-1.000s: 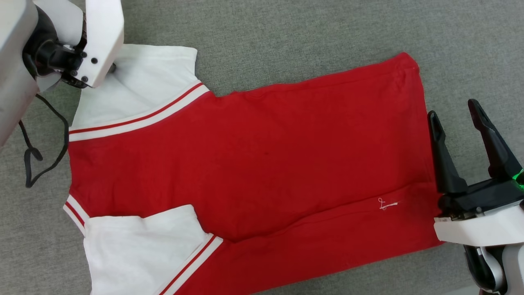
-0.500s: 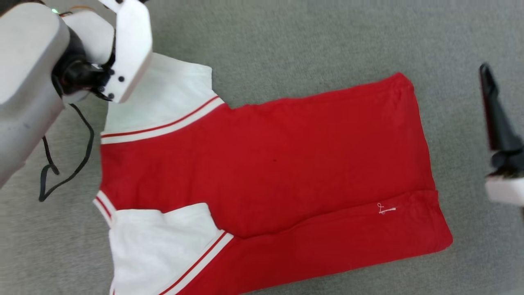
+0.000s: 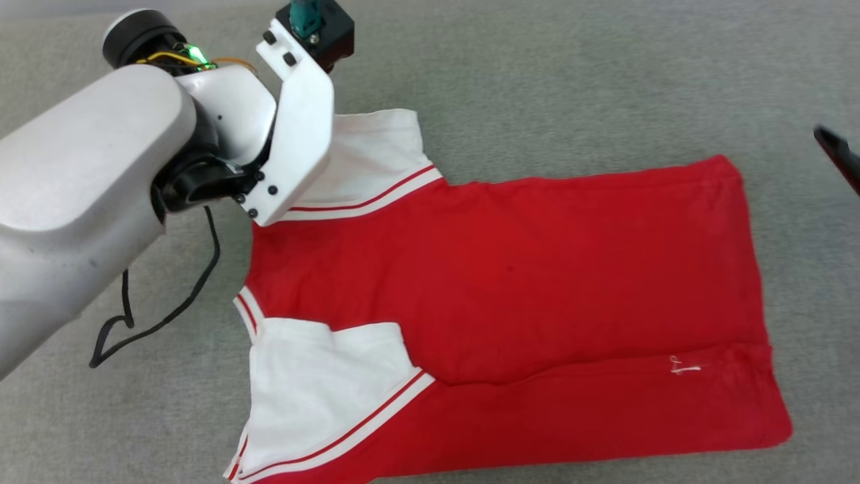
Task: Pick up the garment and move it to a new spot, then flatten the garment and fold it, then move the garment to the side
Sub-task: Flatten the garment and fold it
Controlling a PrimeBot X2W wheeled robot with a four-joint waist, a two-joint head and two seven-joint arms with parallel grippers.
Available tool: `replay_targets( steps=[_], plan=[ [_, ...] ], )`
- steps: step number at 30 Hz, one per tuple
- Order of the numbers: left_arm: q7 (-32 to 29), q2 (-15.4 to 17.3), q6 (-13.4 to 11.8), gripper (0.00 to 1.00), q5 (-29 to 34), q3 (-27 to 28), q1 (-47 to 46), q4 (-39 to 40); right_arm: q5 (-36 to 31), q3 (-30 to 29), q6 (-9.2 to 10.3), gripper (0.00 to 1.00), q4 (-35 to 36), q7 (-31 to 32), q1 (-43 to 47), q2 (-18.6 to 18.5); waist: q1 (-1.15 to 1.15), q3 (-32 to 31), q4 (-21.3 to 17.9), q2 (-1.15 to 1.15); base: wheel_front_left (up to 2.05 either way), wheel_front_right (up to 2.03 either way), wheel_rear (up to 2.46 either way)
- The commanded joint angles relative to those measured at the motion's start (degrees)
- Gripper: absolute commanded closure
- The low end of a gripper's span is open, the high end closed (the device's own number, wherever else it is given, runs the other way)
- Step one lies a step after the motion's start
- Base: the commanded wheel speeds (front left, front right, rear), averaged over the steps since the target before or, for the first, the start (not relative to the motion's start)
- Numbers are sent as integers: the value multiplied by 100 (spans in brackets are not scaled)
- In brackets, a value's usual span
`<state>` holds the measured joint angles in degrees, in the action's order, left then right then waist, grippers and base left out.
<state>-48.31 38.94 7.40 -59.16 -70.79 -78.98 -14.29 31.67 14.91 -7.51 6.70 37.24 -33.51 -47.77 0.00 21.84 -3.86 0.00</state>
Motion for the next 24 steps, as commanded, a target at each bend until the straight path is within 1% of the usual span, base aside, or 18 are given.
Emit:
replay_targets(
  steps=[1, 3, 5, 8, 11, 15, 16, 19, 20, 24],
  plan=[
    [73, -32, -2, 100, 18, -29, 11, 50, 201, 220, 5, 0, -102, 315, -219, -175, 0, 97, 123, 0, 0, 0, 0],
    [167, -79, -2, 100, 37, -46, -28, 106, 559, 565, 5, 0, -259, 882, -455, -395, 0, 182, 218, 0, 0, 0, 0],
    [255, -118, -1, 100, 44, -65, -73, 158, 817, 827, 5, 0, -391, 1344, -726, -529, 0, 278, 313, 0, 0, 0, 0],
    [389, -174, -2, 100, 43, -94, -130, 211, 1126, 1141, 5, 0, -637, 1955, -1029, -577, 0, 434, 433, 0, 0, 0, 0],
    [495, -226, -1, 100, 56, -132, -215, 232, 1211, 1318, 5, 0, -929, 2305, -1291, -479, 0, 598, 525, 0, 0, 0, 0],
    [644, -269, -1, 100, 41, -164, -344, 219, 1238, 1398, 5, 0, -1357, 2401, -1518, -239, 0, 801, 631, 0, 0, 0, 0],
    [749, -277, -1, 100, 44, -187, -431, 208, 1211, 1499, 5, 0, -1563, 2323, -1581, -77, 0, 941, 695, 0, 0, 0, 0],
    [854, -287, -2, 100, 22, -204, -507, 186, 1201, 1781, 5, 0, -1738, 2311, -1457, -16, 0, 1038, 741, 0, 0, 0, 0],
    [854, -287, -2, 100, 22, -204, -507, 186, 1201, 1781, 5, 0, -1738, 2311, -1457, -16, 0, 1038, 741, 0, 0, 0, 0],
    [956, -300, -1, 100, 5, -227, -499, 124, 1300, 2242, 4, 0, -1845, 2345, -1225, -44, 0, 1082, 761, 0, 0, 0, 0]
  ],
)
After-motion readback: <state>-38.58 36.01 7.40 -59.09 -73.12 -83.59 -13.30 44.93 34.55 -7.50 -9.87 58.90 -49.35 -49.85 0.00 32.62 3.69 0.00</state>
